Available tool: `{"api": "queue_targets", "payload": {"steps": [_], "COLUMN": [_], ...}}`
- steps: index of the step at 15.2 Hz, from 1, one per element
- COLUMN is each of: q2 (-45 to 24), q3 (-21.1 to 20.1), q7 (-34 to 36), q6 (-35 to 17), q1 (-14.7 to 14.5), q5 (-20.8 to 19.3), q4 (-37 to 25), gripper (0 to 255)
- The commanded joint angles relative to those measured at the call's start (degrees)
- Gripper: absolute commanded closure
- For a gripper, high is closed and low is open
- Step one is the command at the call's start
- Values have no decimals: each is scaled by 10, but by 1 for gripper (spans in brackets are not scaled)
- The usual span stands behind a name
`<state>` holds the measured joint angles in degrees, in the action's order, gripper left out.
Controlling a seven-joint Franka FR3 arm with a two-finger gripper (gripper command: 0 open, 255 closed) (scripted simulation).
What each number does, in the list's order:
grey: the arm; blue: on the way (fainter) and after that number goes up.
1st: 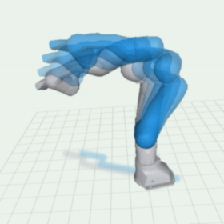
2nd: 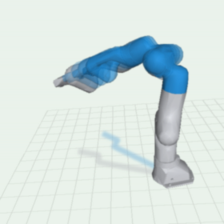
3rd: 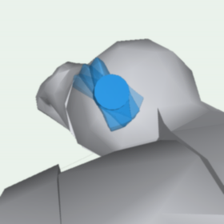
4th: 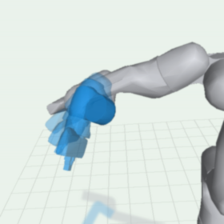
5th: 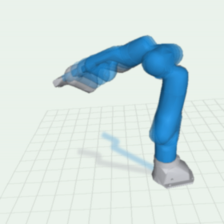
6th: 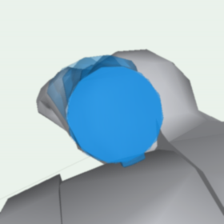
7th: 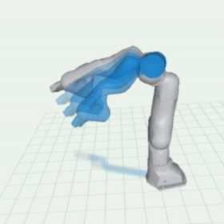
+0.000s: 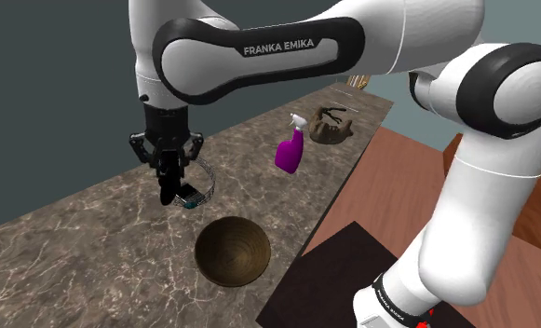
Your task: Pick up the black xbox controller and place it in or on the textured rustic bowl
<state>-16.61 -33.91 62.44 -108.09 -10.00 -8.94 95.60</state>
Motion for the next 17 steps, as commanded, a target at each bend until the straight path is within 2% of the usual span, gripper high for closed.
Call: {"api": "queue_targets", "payload": {"steps": [1,4,7,10,14,17], "q2": [54,134,215,294,394,387], "q3": [-9,-16,-14,-6,12,8], "q7": [-7,-27,-52,-77,-100,-99], "q6": [-18,-37,-47,-47,-33,-58], "q1": [15,30,33,23,-4,-5], "q5": [29,76,127,174,226,226], "q4": [63,148,224,293,372,389], "gripper": [255,255,255,255,255,255]}}
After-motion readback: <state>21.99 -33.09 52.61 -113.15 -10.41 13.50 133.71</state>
